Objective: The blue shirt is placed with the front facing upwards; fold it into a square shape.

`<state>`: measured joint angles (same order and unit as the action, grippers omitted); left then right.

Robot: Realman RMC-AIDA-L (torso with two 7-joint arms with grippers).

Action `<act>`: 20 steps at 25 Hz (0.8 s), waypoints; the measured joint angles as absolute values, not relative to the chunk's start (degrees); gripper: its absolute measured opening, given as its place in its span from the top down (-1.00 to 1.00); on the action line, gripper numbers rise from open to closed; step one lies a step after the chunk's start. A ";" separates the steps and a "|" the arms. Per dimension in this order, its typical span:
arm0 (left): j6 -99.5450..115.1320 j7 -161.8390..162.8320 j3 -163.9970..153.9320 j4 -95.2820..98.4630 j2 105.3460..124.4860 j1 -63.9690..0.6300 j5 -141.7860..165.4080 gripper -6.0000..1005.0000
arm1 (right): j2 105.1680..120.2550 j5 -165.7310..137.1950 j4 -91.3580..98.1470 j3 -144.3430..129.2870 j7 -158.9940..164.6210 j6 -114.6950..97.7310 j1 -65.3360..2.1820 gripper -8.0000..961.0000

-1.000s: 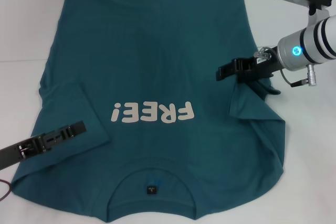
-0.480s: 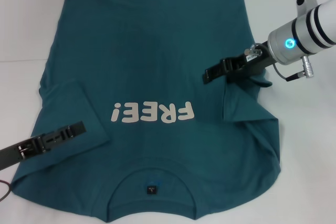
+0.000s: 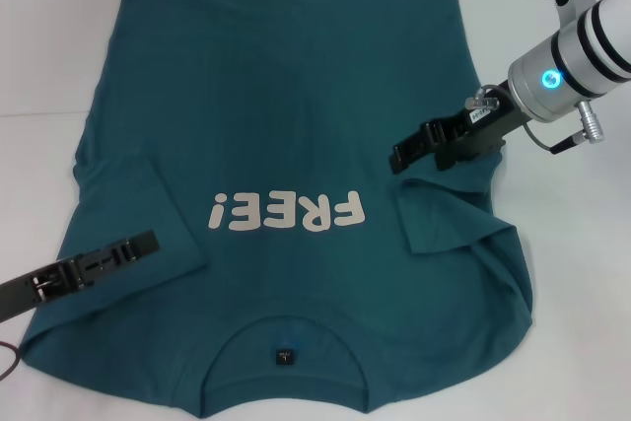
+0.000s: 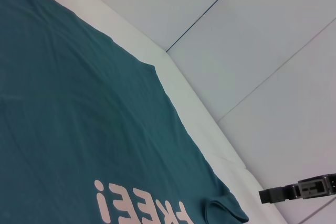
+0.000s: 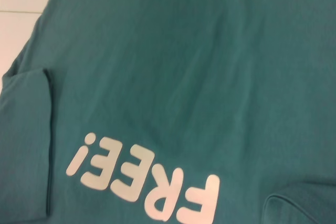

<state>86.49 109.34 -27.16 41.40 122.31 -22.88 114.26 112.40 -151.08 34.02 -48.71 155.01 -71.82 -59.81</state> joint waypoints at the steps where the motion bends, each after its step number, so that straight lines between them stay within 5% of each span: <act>1: 86.49 109.34 -27.16 41.40 122.32 -22.85 114.26 -0.44 | 112.39 -151.04 34.05 -48.63 155.13 -71.50 -59.68 -0.62; 16: 86.74 109.38 -26.57 41.40 122.29 -22.54 114.28 -0.44 | 111.52 -150.90 37.24 -48.78 146.60 -78.40 -58.97 -0.62; 20: 86.82 109.46 -26.54 41.40 122.34 -22.44 114.47 -0.44 | 112.25 -151.01 41.68 -48.78 141.11 -81.11 -55.92 -0.62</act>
<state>86.82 109.46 -26.54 41.40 122.34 -22.44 114.47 112.25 -151.01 41.68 -48.78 141.11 -81.11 -55.92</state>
